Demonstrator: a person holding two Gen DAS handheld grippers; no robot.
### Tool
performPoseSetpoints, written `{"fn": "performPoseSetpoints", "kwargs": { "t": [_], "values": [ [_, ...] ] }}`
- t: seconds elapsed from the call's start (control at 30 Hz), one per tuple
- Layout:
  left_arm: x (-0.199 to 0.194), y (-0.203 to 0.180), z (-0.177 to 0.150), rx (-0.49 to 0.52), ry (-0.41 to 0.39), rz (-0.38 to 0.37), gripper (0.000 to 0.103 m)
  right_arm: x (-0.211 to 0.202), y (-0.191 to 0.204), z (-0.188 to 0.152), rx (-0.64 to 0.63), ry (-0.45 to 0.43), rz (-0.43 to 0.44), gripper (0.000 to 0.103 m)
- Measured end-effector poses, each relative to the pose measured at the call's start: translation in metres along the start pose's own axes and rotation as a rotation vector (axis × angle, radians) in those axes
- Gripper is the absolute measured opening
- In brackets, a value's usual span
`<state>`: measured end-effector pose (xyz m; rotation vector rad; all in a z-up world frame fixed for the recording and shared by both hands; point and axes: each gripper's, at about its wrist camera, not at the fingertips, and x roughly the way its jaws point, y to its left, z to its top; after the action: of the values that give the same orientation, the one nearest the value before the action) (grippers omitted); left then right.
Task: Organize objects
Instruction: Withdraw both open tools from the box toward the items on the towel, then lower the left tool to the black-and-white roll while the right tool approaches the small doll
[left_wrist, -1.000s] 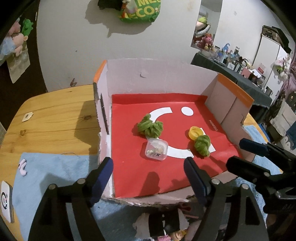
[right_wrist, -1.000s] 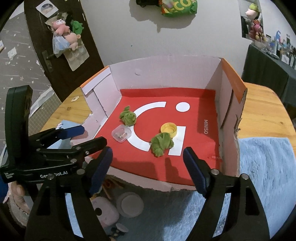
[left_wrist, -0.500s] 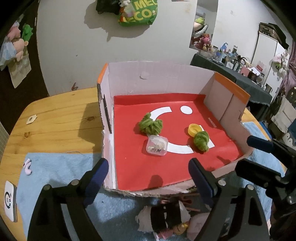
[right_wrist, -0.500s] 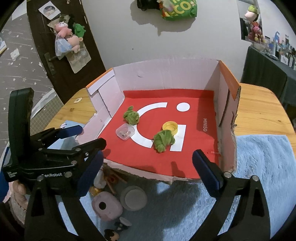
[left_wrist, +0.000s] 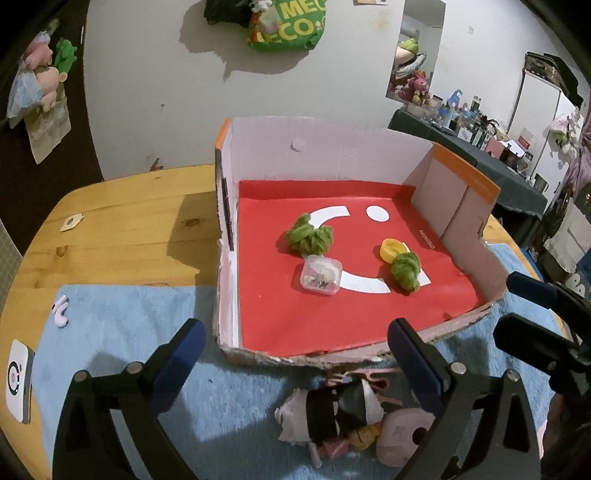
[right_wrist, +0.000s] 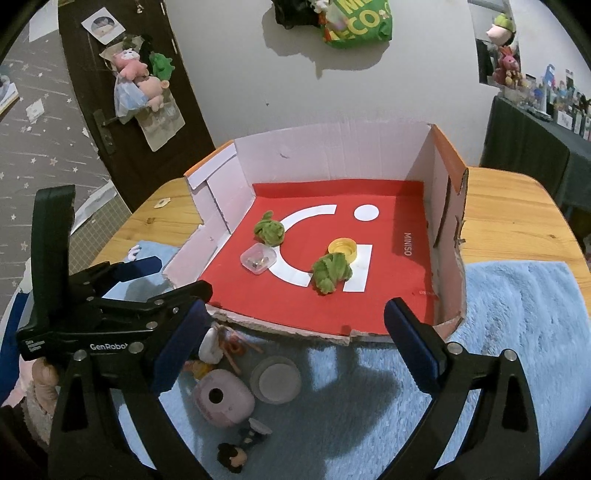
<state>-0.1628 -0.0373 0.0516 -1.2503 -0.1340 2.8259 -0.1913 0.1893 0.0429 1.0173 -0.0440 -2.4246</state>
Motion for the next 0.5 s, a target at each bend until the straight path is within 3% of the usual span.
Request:
{"fn": "performPoseSetpoints", "kwargs": {
  "t": [0.5],
  "values": [
    [-0.013, -0.002, -0.012, -0.006, -0.008, -0.007, 0.101, -0.016, 0.012, -0.011, -0.011, -0.017, 0.005, 0.099]
  ]
}}
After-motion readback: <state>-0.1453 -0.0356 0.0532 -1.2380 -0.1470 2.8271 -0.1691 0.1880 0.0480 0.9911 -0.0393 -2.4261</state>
